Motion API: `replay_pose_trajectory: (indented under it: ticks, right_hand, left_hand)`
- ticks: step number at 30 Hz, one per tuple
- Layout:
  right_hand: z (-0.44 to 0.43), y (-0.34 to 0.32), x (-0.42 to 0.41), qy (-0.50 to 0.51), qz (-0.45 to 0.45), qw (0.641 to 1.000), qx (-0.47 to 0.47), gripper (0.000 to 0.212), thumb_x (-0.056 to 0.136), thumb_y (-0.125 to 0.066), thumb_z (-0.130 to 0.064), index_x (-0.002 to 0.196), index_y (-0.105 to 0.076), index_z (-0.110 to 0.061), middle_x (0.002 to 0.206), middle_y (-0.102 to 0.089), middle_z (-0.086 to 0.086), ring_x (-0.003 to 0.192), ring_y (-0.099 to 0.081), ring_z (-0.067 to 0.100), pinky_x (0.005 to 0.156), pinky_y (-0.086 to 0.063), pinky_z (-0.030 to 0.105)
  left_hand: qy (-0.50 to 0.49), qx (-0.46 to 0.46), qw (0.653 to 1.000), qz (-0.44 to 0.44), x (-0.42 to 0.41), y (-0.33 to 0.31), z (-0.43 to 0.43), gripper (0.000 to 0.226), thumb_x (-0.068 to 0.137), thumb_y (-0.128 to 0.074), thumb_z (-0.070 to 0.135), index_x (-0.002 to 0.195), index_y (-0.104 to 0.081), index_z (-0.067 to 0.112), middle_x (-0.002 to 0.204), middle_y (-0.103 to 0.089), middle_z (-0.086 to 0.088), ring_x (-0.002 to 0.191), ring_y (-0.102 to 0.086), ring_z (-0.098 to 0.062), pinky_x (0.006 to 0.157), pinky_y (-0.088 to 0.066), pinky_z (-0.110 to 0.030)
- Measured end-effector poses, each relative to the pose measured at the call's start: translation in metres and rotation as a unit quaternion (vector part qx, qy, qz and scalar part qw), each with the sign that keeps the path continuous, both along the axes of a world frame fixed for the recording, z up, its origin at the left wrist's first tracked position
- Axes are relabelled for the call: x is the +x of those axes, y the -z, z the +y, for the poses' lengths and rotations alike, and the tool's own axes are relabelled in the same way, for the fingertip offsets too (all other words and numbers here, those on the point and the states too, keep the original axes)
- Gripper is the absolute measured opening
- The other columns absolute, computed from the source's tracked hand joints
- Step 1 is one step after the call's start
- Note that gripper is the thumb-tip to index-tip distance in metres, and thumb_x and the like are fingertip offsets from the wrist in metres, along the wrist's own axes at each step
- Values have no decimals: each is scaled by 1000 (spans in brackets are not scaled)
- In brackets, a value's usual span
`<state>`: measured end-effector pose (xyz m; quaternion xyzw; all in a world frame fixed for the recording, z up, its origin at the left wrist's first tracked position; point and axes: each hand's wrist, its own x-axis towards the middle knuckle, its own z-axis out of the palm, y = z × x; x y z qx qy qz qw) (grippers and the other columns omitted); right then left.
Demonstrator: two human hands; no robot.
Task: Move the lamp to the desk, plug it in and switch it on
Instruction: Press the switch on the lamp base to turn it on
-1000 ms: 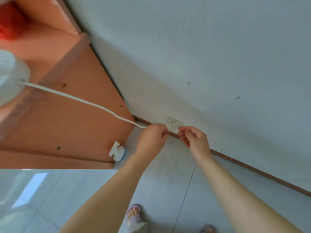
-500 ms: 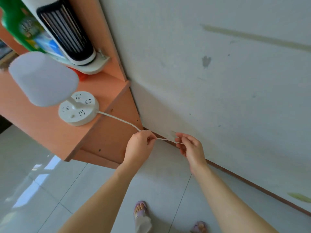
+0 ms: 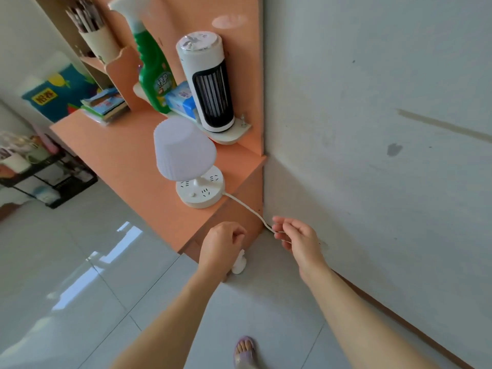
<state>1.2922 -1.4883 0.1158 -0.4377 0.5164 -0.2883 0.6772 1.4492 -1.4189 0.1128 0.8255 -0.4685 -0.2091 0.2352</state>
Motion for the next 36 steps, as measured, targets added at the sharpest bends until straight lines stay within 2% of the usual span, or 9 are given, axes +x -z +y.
replay_pose_trajectory:
  ticks: [3, 8, 13, 18, 22, 28, 30, 33, 36]
  right_hand:
    - [5, 2, 31, -37, 10, 999, -9, 34, 93, -44, -11, 83, -72, -28, 83, -72, -11, 70, -64, -1, 64, -43, 18]
    - [5, 9, 83, -86, 34, 994, -51, 32, 92, -45, -10, 86, -68, -31, 98, -69, -8, 90, -61, 7, 71, -46, 20]
    - [-2, 18, 125, -135, 88, 979, -123, 38, 89, -44, -9, 117, -64, -26, 108, -63, -15, 101, -54, 5, 93, -43, 26]
    - [-12, 21, 152, -173, 181, 941, -229, 45, 89, -47, -7, 131, -55, -19, 146, -45, -5, 134, -39, 9, 105, -27, 18]
    - [-17, 26, 165, -222, 275, 884, -307, 54, 89, -48, -10, 142, -39, -12, 155, -30, 2, 141, -30, 19, 113, -26, 28]
    - [-11, 34, 170, -255, 339, 834, -353, 63, 82, -50, -6, 142, -37, -16, 155, -26, 1, 138, -30, 24, 104, -39, 41]
    - [-11, 34, 170, -264, 361, 817, -363, 64, 81, -51, -9, 143, -35, -18, 155, -25, -1, 136, -31, 25, 101, -41, 42]
    - [-11, 32, 170, -276, 371, 811, -358, 64, 83, -51, -12, 144, -34, -20, 156, -23, -2, 137, -31, 23, 103, -41, 42]
    - [-12, 30, 168, -286, 380, 807, -352, 64, 85, -50, -15, 145, -32, -23, 158, -20, -5, 138, -32, 22, 103, -41, 42]
  left_hand:
    - [-35, -2, 999, 15, 30, 5, 8, 17, 78, -57, 7, 84, -70, 17, 85, -72, 2, 74, -61, -13, 64, -49, -23]
    - [-79, -48, 995, 39, 68, 15, 11, 21, 78, -55, 0, 92, -65, 11, 97, -68, -4, 79, -62, -17, 71, -51, -29]
    - [-76, -79, 994, 20, 92, 29, 7, 42, 76, -59, -3, 113, -56, 18, 118, -54, -2, 91, -52, -12, 77, -41, -25]
    - [-111, -88, 990, 26, 108, 38, 0, 52, 76, -47, -4, 124, -49, 16, 119, -46, -9, 90, -52, -18, 75, -39, -24]
    - [-115, -99, 988, -2, 114, 42, -4, 55, 77, -46, -6, 129, -46, 10, 124, -43, -14, 94, -54, -24, 76, -42, -25]
    - [-98, -86, 991, -10, 115, 44, -1, 66, 75, -51, -6, 137, -35, 10, 144, -27, -16, 115, -48, -27, 83, -38, -23]
    - [-76, -81, 993, -27, 112, 44, -1, 71, 73, -53, -6, 140, -30, 7, 152, -18, -14, 130, -38, -26, 94, -39, -25]
    - [-47, -78, 995, -28, 109, 42, 1, 75, 75, -50, -6, 144, -24, 5, 154, -21, -15, 139, -30, -29, 107, -38, -39]
    - [-50, -78, 995, -27, 110, 40, 2, 74, 77, -46, -9, 145, -23, 7, 155, -23, -13, 139, -31, -27, 106, -39, -36]
